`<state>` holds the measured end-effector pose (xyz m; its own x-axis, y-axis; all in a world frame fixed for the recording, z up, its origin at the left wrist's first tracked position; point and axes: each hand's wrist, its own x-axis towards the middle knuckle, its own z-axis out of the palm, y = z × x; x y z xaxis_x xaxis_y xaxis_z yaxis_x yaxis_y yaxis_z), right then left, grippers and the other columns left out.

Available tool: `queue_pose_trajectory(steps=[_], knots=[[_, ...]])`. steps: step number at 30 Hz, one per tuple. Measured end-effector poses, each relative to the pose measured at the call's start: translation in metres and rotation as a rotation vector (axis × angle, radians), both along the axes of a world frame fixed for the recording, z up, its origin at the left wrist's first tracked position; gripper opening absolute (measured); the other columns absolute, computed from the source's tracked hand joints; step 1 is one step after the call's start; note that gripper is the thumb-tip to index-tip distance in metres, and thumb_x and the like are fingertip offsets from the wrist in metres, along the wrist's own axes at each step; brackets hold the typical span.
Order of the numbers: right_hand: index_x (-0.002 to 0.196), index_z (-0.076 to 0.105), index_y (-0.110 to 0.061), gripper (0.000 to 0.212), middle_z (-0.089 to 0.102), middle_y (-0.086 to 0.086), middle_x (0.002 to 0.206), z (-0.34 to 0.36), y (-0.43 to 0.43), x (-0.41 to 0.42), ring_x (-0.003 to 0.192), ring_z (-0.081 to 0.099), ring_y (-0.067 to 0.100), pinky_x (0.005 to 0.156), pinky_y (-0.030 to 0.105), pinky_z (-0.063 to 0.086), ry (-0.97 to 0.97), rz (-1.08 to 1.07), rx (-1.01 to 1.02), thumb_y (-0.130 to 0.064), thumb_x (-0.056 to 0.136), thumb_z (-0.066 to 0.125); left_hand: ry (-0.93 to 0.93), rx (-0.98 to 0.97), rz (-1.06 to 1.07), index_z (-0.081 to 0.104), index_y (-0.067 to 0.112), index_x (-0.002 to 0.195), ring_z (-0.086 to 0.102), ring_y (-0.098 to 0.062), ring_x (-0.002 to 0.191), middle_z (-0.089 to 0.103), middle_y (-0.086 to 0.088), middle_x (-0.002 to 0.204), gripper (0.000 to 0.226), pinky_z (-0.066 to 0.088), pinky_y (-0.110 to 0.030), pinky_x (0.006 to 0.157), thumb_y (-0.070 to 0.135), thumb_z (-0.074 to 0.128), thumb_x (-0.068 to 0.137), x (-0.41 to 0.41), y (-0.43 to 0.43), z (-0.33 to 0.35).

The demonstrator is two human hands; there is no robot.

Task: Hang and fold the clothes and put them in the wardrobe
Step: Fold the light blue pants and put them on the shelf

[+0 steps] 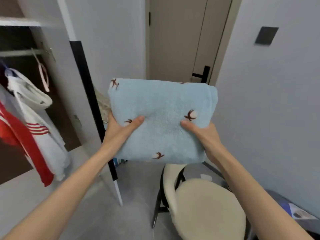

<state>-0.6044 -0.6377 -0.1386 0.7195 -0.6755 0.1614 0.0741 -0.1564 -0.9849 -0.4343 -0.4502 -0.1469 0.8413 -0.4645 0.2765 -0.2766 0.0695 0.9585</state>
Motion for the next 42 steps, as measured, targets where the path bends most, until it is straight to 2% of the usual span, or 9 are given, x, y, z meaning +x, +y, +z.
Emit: queue_pose_trajectory(steps=[1,3,9,18,21,31,35,38,42], knots=[[0.115,0.062,-0.032,0.076,0.071,-0.017,0.104,0.011,0.014,0.018,0.092,0.069,0.004,0.068,0.019,0.055,-0.010,0.059,0.018,-0.057,0.047,0.086,-0.008,0.002,0.025,0.033,0.025,0.141,0.055,-0.002,0.115,0.055,0.011,0.130,0.107,0.047,-0.031,0.100,0.063,0.080,0.054,0.011,0.023,0.013],[0.110,0.061,-0.036,0.068,0.071,-0.020,0.101,0.031,0.047,0.055,0.089,0.069,0.002,0.064,0.016,0.054,-0.062,0.152,0.011,-0.052,0.051,0.089,-0.016,-0.024,0.086,0.035,0.024,0.140,0.057,-0.008,0.116,0.056,0.008,0.131,0.102,0.046,-0.040,0.102,0.061,0.080,0.056,0.030,0.069,0.033],[0.111,0.059,-0.037,0.063,0.070,-0.015,0.106,0.085,0.163,0.160,0.096,0.069,0.007,0.075,0.026,0.058,-0.183,0.414,-0.006,-0.047,0.056,0.087,-0.107,-0.087,0.256,0.038,0.030,0.138,0.059,-0.006,0.113,0.059,0.011,0.127,0.091,0.049,-0.036,0.098,0.055,0.079,0.060,0.083,0.208,0.084],[0.114,0.063,-0.022,0.059,0.072,-0.003,0.106,0.161,0.291,0.283,0.096,0.070,0.017,0.070,0.027,0.058,-0.291,0.673,0.019,-0.029,0.061,0.087,-0.250,-0.098,0.414,0.041,0.026,0.134,0.062,-0.010,0.110,0.061,0.008,0.124,0.084,0.051,-0.041,0.095,0.051,0.080,0.064,0.166,0.357,0.164],[0.111,0.064,-0.022,0.058,0.073,-0.006,0.102,0.184,0.313,0.319,0.092,0.071,0.014,0.066,0.024,0.057,-0.366,0.660,0.017,-0.026,0.059,0.089,-0.263,-0.077,0.454,0.038,0.026,0.137,0.060,-0.013,0.113,0.059,0.006,0.126,0.096,0.050,-0.043,0.097,0.059,0.080,0.056,0.199,0.379,0.188],[0.119,0.059,-0.015,0.066,0.071,-0.005,0.106,0.255,0.335,0.467,0.092,0.070,0.009,0.069,0.023,0.057,-0.608,0.609,0.019,-0.016,0.061,0.090,-0.496,-0.028,0.605,0.039,0.019,0.138,0.056,-0.015,0.117,0.056,0.001,0.130,0.088,0.048,-0.043,0.098,0.051,0.075,0.065,0.345,0.390,0.269],[0.122,0.057,-0.015,0.070,0.070,-0.004,0.111,0.278,0.330,0.533,0.097,0.069,0.010,0.077,0.030,0.059,-0.631,0.612,0.055,-0.016,0.060,0.090,-0.510,-0.045,0.586,0.041,0.022,0.134,0.059,-0.010,0.110,0.059,0.003,0.124,0.081,0.053,-0.032,0.088,0.050,0.075,0.065,0.404,0.382,0.296],[0.124,0.055,-0.016,0.070,0.068,-0.002,0.114,0.291,0.325,0.582,0.102,0.067,0.014,0.087,0.038,0.057,-0.619,0.611,0.079,-0.016,0.062,0.089,-0.531,-0.036,0.571,0.047,0.033,0.121,0.063,0.004,0.093,0.061,0.013,0.111,0.065,0.051,-0.011,0.064,0.052,0.073,0.064,0.446,0.374,0.313],[0.125,0.054,-0.016,0.071,0.066,0.000,0.117,0.301,0.318,0.646,0.105,0.065,0.017,0.091,0.043,0.054,-0.602,0.582,0.098,-0.016,0.063,0.088,-0.509,-0.022,0.602,0.044,0.027,0.127,0.059,-0.002,0.096,0.059,0.011,0.113,0.077,0.047,-0.013,0.065,0.057,0.073,0.061,0.508,0.365,0.327]])
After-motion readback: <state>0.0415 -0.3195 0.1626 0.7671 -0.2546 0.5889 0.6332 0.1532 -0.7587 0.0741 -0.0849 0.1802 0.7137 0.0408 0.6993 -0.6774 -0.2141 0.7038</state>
